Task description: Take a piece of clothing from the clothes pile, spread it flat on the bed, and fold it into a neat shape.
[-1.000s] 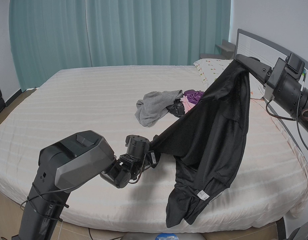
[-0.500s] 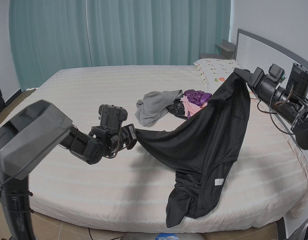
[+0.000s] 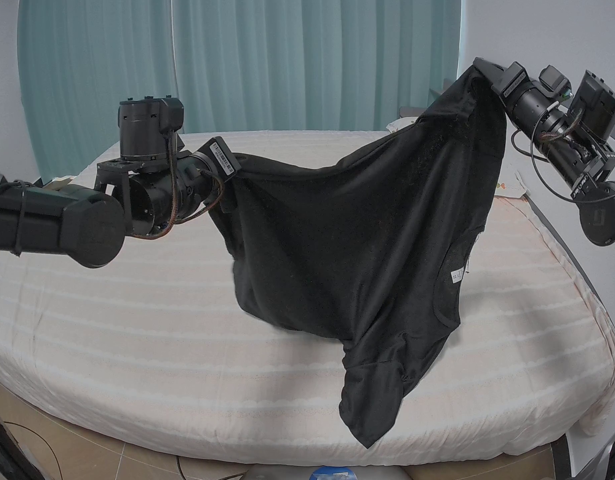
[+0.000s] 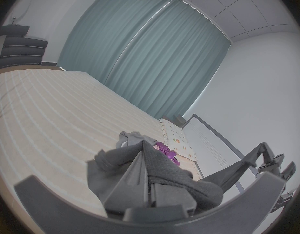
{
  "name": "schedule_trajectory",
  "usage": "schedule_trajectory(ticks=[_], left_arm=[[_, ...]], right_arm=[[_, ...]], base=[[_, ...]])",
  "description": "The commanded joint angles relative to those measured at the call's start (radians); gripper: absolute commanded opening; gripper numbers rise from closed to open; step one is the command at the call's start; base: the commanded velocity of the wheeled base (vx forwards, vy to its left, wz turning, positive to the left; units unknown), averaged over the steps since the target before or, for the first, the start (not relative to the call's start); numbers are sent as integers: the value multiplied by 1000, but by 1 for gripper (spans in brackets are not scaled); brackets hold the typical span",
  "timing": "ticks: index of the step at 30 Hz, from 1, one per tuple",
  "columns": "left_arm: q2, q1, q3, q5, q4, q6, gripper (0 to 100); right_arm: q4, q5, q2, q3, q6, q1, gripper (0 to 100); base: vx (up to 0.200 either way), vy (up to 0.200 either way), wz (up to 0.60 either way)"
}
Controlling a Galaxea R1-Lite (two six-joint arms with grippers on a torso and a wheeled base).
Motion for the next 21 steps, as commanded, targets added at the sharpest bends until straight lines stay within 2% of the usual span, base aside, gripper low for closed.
schedule_trajectory(ticks=[1, 4, 6, 9, 12, 16, 19, 21], left_arm=[[-71, -13, 140, -52, 1, -20, 0], [-63, -57, 250, -67, -12, -51, 0], [-55, -88, 307, -106, -36, -90, 0], [-45, -131, 382, -146, -84, -118, 0], [1, -146, 413, -149, -136, -137, 0], [61, -142, 453, -150, -190, -167, 0], [86, -140, 482, -152, -220, -164, 0], [127, -146, 522, -139, -277, -158, 0]], right_arm=[[-3, 7, -39, 221, 2, 59, 0], [-15, 23, -24, 335, 16, 68, 0], [-38, 30, -1, 396, 41, 74, 0], [-89, 35, 44, 483, 117, 99, 0], [-171, 30, 121, 525, 202, 145, 0], [-279, 16, 214, 557, 214, 163, 0], [-296, 24, 231, 575, 219, 171, 0], [-297, 12, 262, 578, 222, 203, 0]], base=[[0, 0, 0], [0, 0, 0], [0, 0, 0], [0, 0, 0], [0, 0, 0], [0, 0, 0], [0, 0, 0], [0, 0, 0]])
